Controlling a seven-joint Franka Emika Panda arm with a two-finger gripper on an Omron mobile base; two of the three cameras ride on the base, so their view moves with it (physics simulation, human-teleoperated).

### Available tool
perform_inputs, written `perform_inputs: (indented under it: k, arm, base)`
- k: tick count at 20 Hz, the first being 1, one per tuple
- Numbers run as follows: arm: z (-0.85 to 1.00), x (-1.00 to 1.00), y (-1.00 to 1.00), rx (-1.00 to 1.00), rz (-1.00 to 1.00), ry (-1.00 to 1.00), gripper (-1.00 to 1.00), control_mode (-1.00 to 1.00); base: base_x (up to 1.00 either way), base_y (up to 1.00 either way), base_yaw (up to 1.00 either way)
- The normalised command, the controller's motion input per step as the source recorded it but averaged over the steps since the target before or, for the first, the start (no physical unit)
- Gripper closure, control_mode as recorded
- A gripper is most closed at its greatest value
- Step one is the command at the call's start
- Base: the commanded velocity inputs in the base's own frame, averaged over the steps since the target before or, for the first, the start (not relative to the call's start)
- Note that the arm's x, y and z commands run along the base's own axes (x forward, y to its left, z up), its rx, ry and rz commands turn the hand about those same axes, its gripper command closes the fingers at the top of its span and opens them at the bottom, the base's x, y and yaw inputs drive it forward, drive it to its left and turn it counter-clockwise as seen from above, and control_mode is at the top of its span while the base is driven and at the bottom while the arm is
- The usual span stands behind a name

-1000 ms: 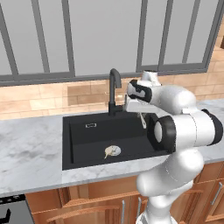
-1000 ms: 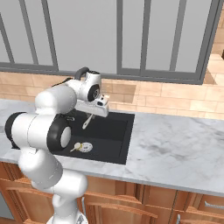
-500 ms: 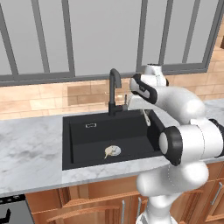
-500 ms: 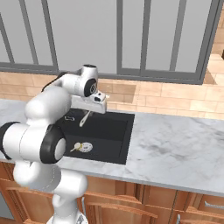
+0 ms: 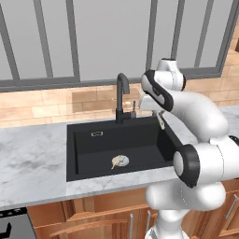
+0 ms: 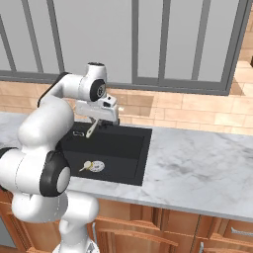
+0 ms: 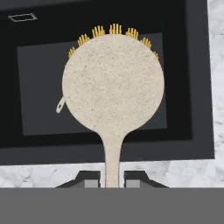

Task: Pick up the dish brush and dish brush from the sink, and place them back in the cabinet, and close the cabinet doors.

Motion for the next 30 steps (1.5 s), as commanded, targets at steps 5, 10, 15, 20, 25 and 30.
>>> perform_inputs:
  k: [5, 10, 15, 20, 25, 30]
  arm:
    - [0.42, -0.19, 0.0, -0.01, 0.0, 0.0, 1.0, -1.0]
    - [0.34, -0.22, 0.0, 0.0, 0.01, 0.0, 1.0, -1.0]
    - [0.33, -0.18, 0.0, 0.0, 0.0, -0.02, 1.0, -1.0]
    - [0.29, -0.21, 0.0, 0.0, 0.01, -0.03, 1.0, -1.0]
    - [0.17, -0.12, 0.0, 0.0, 0.0, -0.05, 1.0, -1.0]
    - [0.13, -0.07, 0.0, 0.0, 0.0, -0.04, 1.0, -1.0]
  base:
    - [0.0, 0.0, 0.0]
    - [0.0, 0.0, 0.0]
    - [0.0, 0.0, 0.0]
    - [0.0, 0.0, 0.0]
    - [0.0, 0.0, 0.0]
    - [0.0, 0.0, 0.0]
